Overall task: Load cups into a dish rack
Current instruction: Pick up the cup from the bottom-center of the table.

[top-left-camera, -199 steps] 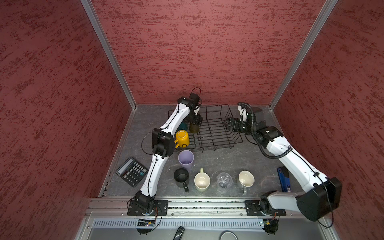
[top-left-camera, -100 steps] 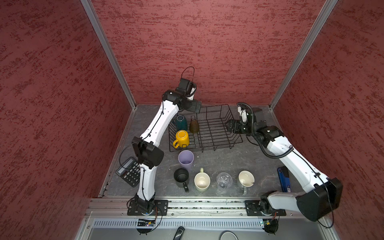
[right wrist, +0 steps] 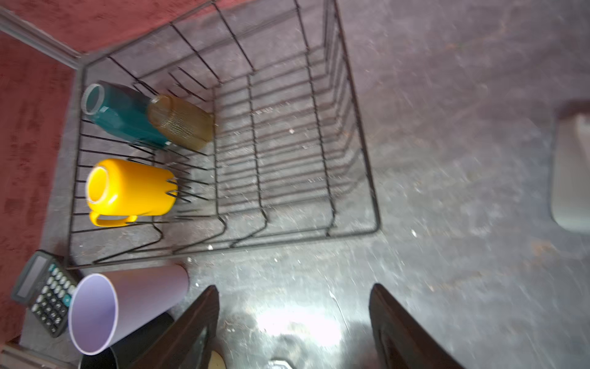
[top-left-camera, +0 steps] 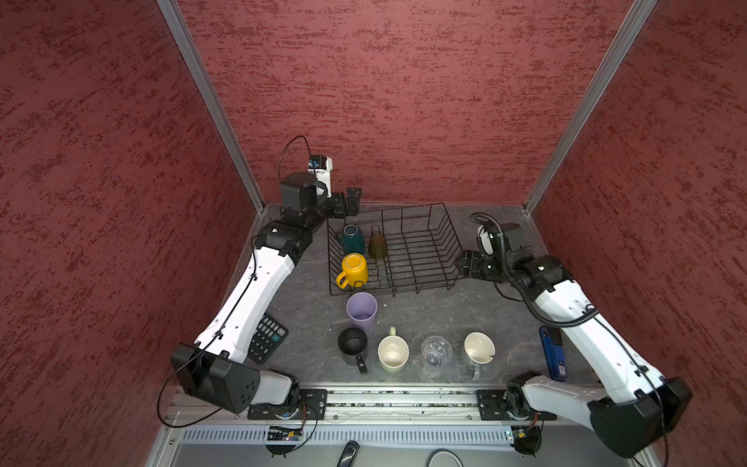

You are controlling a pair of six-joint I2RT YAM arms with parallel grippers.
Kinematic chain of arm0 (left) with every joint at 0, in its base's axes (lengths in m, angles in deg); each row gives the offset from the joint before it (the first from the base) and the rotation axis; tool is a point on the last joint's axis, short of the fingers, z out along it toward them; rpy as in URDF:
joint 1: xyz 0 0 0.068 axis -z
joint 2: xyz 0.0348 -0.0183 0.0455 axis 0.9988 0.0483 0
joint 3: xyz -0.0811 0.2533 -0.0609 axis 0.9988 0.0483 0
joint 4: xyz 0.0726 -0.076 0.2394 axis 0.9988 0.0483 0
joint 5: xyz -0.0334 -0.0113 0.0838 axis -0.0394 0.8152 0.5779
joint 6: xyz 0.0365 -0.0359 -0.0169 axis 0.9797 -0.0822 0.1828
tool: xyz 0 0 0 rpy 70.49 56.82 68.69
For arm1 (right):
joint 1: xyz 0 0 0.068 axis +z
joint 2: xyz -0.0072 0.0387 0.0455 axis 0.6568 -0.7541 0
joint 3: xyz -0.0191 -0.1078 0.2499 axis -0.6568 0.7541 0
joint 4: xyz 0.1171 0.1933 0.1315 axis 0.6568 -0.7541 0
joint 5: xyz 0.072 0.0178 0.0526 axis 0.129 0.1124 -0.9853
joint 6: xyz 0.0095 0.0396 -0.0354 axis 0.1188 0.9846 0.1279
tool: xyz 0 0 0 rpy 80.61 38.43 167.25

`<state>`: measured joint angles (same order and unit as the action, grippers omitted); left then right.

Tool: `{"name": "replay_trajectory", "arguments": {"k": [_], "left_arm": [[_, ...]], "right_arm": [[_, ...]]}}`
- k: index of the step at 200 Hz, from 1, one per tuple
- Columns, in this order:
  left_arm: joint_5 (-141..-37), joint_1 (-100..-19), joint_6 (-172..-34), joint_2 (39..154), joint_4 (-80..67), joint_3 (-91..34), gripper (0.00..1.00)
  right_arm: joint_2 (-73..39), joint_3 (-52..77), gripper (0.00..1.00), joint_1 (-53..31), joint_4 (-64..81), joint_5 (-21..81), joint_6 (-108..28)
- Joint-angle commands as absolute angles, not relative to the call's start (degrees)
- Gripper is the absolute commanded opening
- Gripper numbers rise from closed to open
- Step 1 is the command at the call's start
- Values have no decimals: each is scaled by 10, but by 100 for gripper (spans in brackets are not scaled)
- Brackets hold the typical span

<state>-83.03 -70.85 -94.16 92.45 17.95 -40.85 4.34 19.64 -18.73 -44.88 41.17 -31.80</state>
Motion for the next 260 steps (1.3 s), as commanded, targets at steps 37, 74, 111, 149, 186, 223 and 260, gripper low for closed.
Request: {"name": "replay_trajectory", "arguments": {"k": [37, 74, 111, 149, 186, 223, 260], "left_arm": [[-881, -727, -963, 898, 128, -371, 100], [-908, -746, -974, 887, 119, -355, 100], [-920, -762, -979, 868, 120, -345, 100], [-939, -776, -984, 851, 117, -338, 100], [-951, -788, -992, 842, 109, -331, 100], [-977, -804, -1010, 837, 94, -322, 100], [-989, -815, -1021, 830, 88, -317, 100]], "right_arm": [[84, 240, 70, -68, -547, 410, -277], [87, 255, 59, -13, -552, 368, -308], [65, 275, 55, 25, -563, 368, -326], [49, 289, 54, 53, -573, 372, -332], [27, 308, 53, 79, -563, 372, -332], [17, 325, 51, 86, -550, 368, -340], [-8, 327, 50, 91, -537, 373, -351]]}}
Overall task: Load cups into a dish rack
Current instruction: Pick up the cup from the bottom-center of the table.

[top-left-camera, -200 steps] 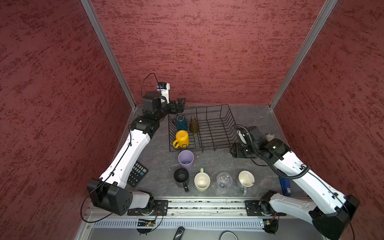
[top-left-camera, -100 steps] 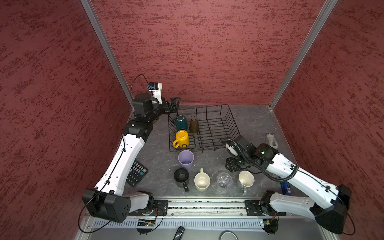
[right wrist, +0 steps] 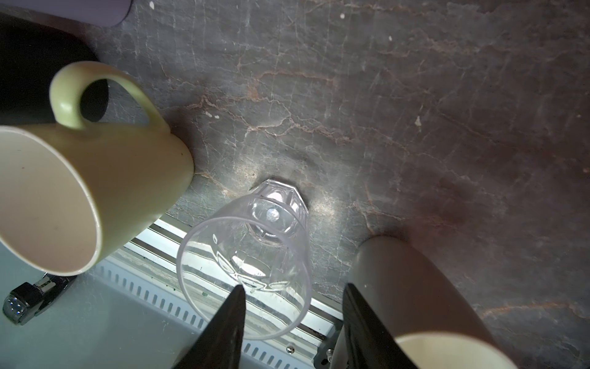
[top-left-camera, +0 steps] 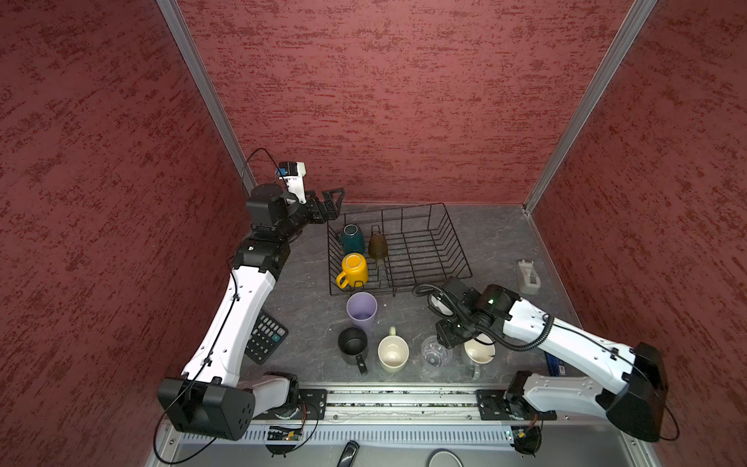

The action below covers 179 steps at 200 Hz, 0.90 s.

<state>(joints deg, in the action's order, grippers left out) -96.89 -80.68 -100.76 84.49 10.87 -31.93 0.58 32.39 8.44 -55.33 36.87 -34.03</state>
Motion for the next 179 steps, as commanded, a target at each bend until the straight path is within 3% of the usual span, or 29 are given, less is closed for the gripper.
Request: {"name": "replay_trajectory", "arguments": {"k": [1, 126, 179], "left_arm": [[-989, -815, -1021, 830, 88, -317, 100], [-1005, -841, -1032, 809, 84, -303, 100], [-1006, -847, -1033, 801, 84, -299, 100]], "right_arm": [[-10, 327, 50, 92, -536, 373, -351], [-80, 337, 37, 107, -500, 406, -382], [-103, 325, 26, 109, -510, 446, -369]]}}
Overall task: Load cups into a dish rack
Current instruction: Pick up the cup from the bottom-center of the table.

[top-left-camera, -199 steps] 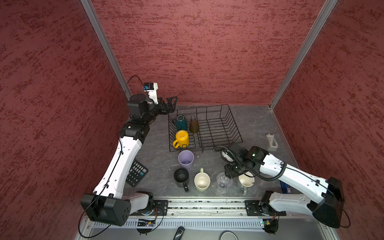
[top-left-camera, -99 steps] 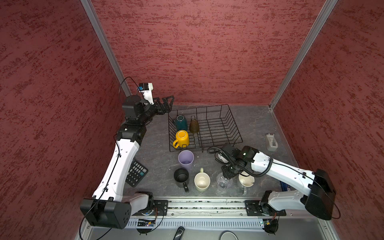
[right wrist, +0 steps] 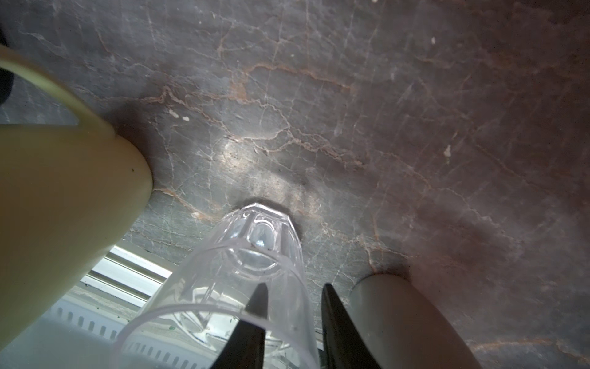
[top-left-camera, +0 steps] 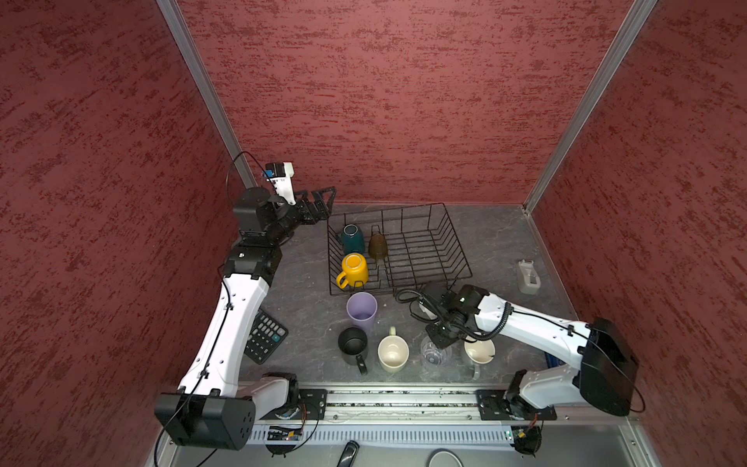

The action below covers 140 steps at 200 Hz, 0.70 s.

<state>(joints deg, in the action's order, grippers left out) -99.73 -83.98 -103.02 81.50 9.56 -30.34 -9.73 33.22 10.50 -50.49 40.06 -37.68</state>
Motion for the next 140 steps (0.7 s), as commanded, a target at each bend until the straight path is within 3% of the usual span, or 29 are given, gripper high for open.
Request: {"name": "replay_trajectory", "arguments": {"k": [1, 101, 140], "left_arm": [[-1006, -846, -1033, 801, 84, -299, 100], [-1003, -853, -1037, 795, 71, -282, 100], [-994, -855, -1041, 795, 62, -275, 100]], "right_arm": [[-104, 324, 26, 109, -510, 448, -368], [-100, 306, 0, 111, -528, 497, -347], [-67, 252, 0, 111, -567, 498, -343]]}}
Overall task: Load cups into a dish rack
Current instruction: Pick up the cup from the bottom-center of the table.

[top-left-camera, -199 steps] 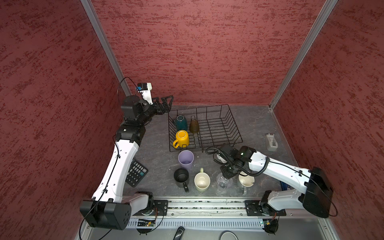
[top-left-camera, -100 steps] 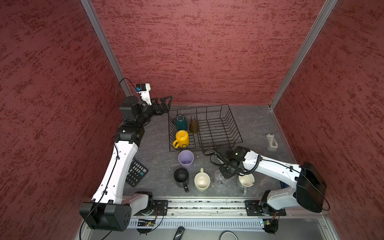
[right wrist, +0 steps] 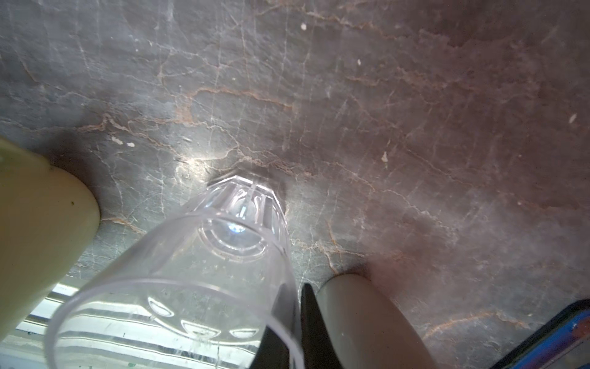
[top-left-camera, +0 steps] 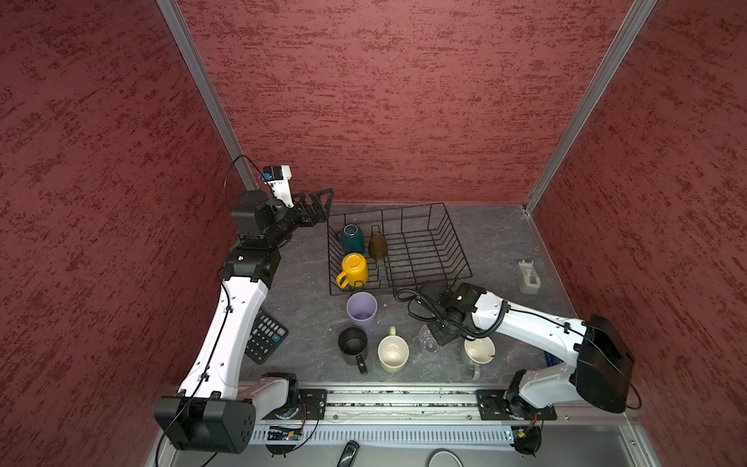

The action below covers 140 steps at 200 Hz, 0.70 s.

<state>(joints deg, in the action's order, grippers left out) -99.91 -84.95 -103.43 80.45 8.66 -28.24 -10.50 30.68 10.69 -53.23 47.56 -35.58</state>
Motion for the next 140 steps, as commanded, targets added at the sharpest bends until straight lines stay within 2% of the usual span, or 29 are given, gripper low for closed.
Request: {"name": "replay_trajectory", "arguments": {"k": [1, 75, 113, 140], "left_arm": [[-994, -855, -1041, 795, 62, -274, 100], [-1027, -855, -1038, 789, -39, -220, 100], [-1079, -844, -1009, 789, -160, -153, 100], [-1114, -820, -940, 794, -205, -126, 100]], "right_arm": [[-66, 250, 0, 111, -569, 498, -343], [-42, 72, 0, 92, -614, 484, -345], [-43, 55, 0, 12, -491, 401, -347], [-55, 71, 0, -53, -379, 320, -335]]}}
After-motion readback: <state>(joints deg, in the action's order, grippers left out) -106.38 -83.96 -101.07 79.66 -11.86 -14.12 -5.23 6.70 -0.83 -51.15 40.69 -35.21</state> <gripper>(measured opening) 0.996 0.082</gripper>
